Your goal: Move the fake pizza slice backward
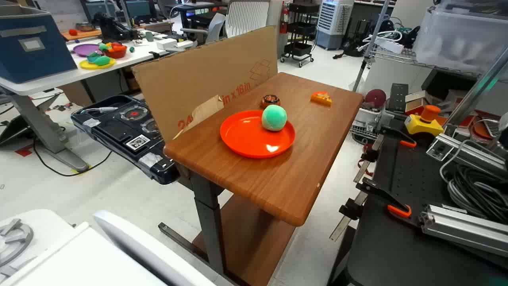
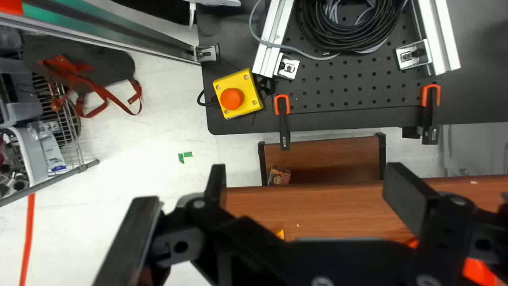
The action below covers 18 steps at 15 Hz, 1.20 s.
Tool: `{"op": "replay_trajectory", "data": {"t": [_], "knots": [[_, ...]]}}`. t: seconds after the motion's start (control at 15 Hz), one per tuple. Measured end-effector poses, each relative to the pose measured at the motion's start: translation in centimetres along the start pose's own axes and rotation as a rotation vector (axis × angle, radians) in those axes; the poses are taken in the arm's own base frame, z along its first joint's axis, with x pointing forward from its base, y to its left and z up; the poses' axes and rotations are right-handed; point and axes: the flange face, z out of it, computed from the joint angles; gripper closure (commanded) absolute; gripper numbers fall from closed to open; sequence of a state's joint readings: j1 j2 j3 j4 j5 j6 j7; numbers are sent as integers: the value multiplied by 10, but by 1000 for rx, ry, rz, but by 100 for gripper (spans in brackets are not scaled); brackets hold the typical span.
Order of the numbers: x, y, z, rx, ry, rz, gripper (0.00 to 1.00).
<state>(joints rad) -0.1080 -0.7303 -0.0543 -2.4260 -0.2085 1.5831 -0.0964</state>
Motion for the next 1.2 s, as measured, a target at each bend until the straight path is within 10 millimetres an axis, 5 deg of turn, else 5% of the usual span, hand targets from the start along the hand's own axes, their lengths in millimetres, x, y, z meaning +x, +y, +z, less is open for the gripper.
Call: {"op": "replay_trajectory", "data": {"t": [0.87,1.2], "knots": [[1,-1,1,1,-2,1,0],[22,4,21,15,-31,28,0]]}}
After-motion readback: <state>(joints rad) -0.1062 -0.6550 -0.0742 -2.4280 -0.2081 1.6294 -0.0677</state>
